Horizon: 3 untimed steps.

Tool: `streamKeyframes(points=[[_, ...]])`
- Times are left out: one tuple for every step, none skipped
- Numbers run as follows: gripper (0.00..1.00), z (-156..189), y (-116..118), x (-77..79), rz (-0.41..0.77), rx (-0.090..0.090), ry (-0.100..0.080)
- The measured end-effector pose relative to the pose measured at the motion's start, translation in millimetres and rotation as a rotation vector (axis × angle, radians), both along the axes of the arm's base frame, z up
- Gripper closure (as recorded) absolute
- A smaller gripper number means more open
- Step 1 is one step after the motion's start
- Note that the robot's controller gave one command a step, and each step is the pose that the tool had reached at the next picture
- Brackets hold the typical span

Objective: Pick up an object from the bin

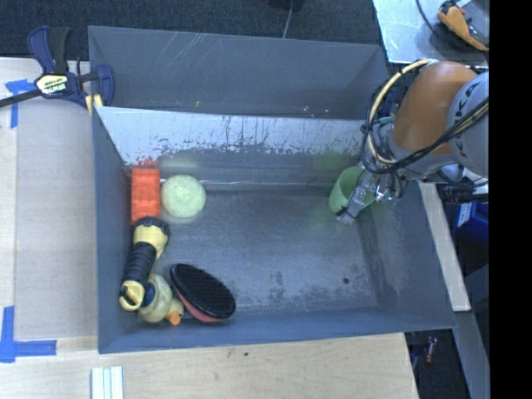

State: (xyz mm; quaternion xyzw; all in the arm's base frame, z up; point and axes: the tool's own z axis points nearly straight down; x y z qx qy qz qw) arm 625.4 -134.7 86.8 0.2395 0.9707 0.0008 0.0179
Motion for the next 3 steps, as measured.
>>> streamKeyframes(points=[[1.00, 2.4, 0.7, -49.6, 0.021, -0.007, -0.028], [1.00, 2.4, 0.6, -52.7, 0.021, -0.006, -0.027], [1.00, 15.0, 1.2, -57.0, 0.023, -0.003, -0.012]])
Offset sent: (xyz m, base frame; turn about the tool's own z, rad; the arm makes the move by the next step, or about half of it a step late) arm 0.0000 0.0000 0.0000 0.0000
